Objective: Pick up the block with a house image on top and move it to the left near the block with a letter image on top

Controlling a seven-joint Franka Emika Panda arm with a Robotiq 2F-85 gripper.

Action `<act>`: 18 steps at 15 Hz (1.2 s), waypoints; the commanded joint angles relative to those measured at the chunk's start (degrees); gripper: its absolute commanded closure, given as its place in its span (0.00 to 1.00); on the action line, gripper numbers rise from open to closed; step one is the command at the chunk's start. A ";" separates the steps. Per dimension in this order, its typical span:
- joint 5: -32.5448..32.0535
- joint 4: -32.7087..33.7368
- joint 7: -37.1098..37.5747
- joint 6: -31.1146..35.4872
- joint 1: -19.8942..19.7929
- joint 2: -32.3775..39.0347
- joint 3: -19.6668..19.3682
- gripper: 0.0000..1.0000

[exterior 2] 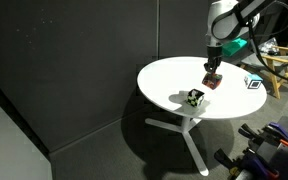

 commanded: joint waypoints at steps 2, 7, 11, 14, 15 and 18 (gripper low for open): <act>-1.49 1.02 6.92 -2.50 1.98 0.75 0.63 0.93; -1.22 2.05 8.95 -4.10 1.98 3.40 0.10 0.92; -1.33 0.67 7.84 -3.55 0.76 4.41 -1.35 0.92; -0.46 -0.74 8.90 -3.05 -0.28 4.68 -2.52 0.92; 0.44 -0.70 9.61 -3.57 -0.68 5.01 -2.83 0.92; 4.98 0.11 12.99 -6.10 -2.09 6.38 -3.23 0.92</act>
